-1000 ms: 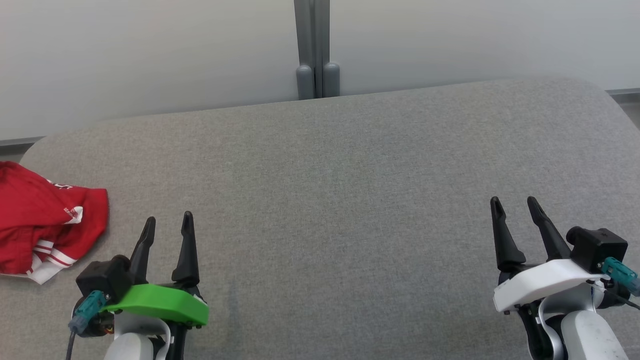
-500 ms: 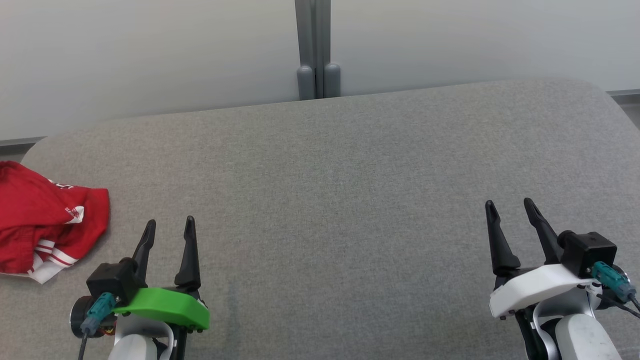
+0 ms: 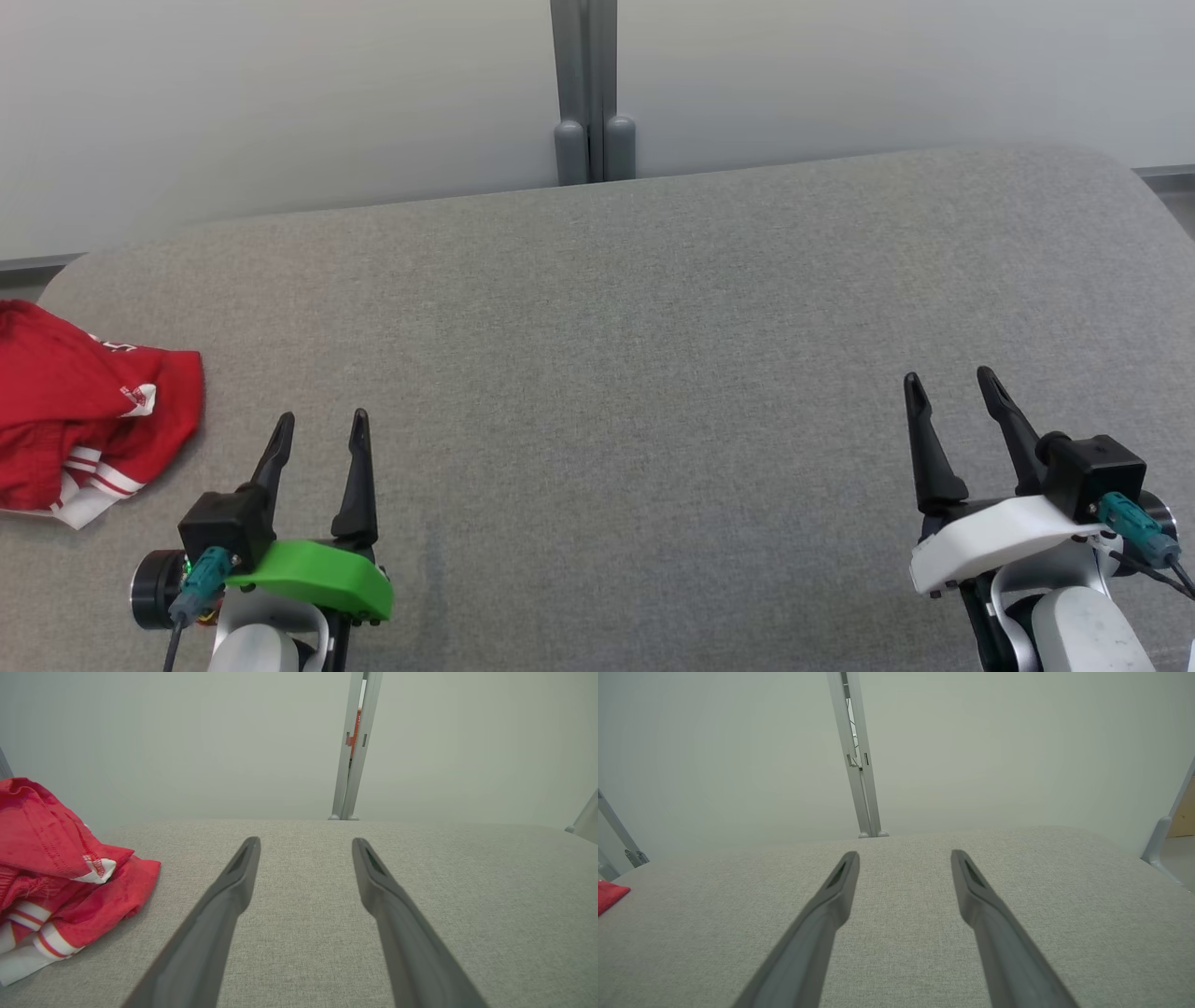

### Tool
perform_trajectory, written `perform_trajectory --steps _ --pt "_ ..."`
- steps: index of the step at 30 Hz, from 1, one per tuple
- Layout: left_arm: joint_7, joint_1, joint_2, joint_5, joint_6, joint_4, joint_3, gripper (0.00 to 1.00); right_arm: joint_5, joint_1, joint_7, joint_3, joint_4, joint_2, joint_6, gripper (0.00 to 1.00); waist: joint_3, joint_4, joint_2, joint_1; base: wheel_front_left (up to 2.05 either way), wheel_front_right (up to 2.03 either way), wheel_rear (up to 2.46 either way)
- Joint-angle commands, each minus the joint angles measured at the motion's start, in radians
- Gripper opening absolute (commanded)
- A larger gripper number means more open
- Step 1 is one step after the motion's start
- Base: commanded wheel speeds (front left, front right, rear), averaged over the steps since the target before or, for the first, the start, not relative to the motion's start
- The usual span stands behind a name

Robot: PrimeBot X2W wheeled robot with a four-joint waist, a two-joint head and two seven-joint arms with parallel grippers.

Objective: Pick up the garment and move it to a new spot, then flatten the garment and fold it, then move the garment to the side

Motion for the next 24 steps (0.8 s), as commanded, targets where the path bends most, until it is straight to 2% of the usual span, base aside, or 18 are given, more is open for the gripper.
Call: perform_trajectory --steps 1,15,24 --pt "-0.003 -0.014 0.001 0.000 -0.004 0.004 0.005 1.00 0.006 0.007 -0.004 -0.003 -0.002 0.000 0.000 1.00 0.000 0.000 0.0000 0.0000 0.00 0.00 0.00" --pt "-0.003 -0.025 -0.001 -0.004 0.006 0.017 0.012 1.00 -0.002 0.010 0.000 -0.007 -0.010 0.004 0.000 1.00 0.007 0.016 0.0000 0.0000 0.00 0.00 0.00" --pt "-0.002 -0.045 0.000 0.004 0.020 0.016 0.022 1.00 -0.011 -0.003 0.011 0.003 -0.030 -0.007 0.000 1.00 0.023 0.105 0.0000 0.0000 0.00 0.00 0.00"
